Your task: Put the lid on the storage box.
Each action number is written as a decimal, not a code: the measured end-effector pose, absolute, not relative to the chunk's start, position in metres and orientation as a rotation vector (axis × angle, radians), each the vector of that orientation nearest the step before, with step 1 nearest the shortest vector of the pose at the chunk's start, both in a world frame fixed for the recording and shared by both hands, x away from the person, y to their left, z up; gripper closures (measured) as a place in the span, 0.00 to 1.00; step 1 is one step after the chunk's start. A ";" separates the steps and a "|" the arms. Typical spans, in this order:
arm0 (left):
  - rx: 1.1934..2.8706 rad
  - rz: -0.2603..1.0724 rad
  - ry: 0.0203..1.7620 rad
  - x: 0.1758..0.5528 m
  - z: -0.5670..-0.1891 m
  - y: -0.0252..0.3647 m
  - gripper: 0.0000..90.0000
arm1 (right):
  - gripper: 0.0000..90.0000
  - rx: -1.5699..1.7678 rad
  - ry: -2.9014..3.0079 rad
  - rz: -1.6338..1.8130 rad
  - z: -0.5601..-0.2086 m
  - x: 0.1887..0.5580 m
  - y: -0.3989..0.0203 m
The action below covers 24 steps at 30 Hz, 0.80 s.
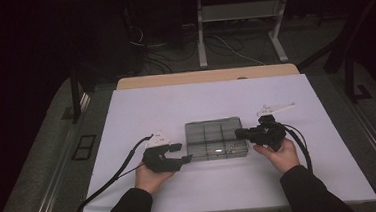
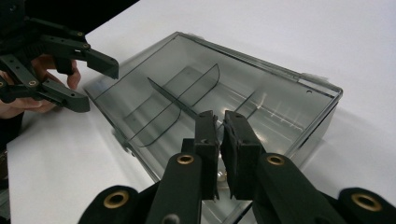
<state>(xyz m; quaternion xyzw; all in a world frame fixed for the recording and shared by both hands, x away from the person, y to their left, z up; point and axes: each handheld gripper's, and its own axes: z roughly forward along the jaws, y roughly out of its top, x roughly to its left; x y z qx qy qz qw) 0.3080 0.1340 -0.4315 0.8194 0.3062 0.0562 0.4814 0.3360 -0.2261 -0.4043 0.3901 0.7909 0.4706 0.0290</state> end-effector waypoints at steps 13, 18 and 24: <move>1.951 0.055 0.731 0.296 -0.422 0.141 0.26 | 0.56 1.226 2.392 1.503 -0.400 0.321 -0.237; 1.921 0.044 0.738 0.292 -0.419 0.144 0.17 | 0.17 1.245 2.354 1.469 -0.401 0.312 -0.243; 1.904 0.018 0.781 0.289 -0.416 0.150 0.00 | 0.01 1.216 2.350 1.480 -0.401 0.302 -0.251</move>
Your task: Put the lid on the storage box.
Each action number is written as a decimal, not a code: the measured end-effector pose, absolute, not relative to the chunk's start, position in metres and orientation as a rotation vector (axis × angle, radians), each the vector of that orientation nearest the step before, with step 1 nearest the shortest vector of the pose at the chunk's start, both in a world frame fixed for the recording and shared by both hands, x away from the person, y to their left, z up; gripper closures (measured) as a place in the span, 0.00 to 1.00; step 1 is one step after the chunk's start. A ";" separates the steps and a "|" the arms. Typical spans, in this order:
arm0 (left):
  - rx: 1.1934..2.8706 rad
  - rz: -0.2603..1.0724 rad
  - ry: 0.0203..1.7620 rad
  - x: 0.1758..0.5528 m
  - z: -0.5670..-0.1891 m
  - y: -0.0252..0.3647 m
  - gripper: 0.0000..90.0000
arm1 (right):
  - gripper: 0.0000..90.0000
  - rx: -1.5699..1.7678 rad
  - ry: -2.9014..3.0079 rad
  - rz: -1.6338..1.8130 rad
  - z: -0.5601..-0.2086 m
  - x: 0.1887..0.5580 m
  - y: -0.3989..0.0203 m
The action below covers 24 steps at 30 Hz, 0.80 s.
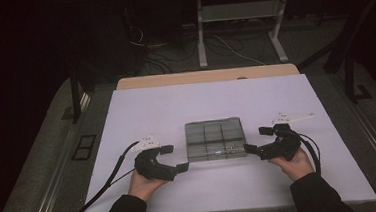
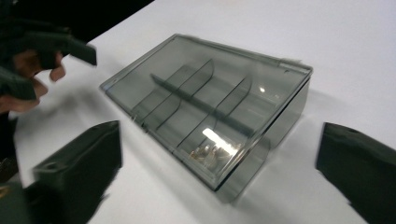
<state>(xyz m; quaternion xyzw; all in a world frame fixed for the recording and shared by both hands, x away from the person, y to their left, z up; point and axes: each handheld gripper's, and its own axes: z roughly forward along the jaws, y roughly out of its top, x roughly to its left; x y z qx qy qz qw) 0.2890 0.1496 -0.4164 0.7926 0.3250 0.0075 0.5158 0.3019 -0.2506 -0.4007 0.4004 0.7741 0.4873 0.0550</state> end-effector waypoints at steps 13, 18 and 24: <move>1.800 0.032 0.813 0.268 -0.413 0.176 0.00 | 0.01 1.229 2.360 1.509 -0.409 0.281 -0.268; 1.801 0.055 0.829 0.263 -0.417 0.180 0.00 | 0.01 1.238 2.361 1.512 -0.414 0.270 -0.276; 1.823 0.055 0.822 0.262 -0.420 0.177 0.00 | 0.01 1.245 2.388 1.494 -0.420 0.261 -0.280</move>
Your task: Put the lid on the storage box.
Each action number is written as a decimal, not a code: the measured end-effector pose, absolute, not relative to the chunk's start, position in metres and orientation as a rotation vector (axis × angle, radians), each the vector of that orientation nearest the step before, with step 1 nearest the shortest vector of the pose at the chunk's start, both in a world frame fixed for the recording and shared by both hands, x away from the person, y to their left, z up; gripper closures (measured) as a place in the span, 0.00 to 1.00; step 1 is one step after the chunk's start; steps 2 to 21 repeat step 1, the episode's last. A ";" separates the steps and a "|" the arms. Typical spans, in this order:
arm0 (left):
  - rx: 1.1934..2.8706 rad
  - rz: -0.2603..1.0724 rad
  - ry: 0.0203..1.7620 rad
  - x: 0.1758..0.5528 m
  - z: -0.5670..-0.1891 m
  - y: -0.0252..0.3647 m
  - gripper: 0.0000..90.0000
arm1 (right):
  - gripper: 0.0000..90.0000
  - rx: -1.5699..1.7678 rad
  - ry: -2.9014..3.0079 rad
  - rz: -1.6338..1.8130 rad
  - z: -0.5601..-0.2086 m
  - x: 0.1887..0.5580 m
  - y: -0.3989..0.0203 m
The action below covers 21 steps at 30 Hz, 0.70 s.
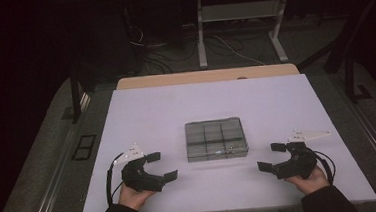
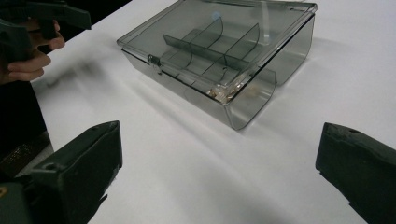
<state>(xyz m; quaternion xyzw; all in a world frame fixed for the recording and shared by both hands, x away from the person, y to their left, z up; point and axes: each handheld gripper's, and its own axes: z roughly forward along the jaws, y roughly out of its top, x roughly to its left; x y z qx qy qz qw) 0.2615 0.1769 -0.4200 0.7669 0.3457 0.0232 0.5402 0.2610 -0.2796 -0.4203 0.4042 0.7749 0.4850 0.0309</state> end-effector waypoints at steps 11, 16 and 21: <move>1.829 0.056 0.820 0.262 -0.421 0.176 0.00 | 0.01 1.239 2.390 1.496 -0.420 0.260 -0.280; 1.829 0.056 0.820 0.262 -0.421 0.176 0.00 | 0.01 1.239 2.390 1.496 -0.420 0.260 -0.280; 1.829 0.056 0.820 0.262 -0.421 0.176 0.00 | 0.01 1.239 2.390 1.496 -0.420 0.260 -0.280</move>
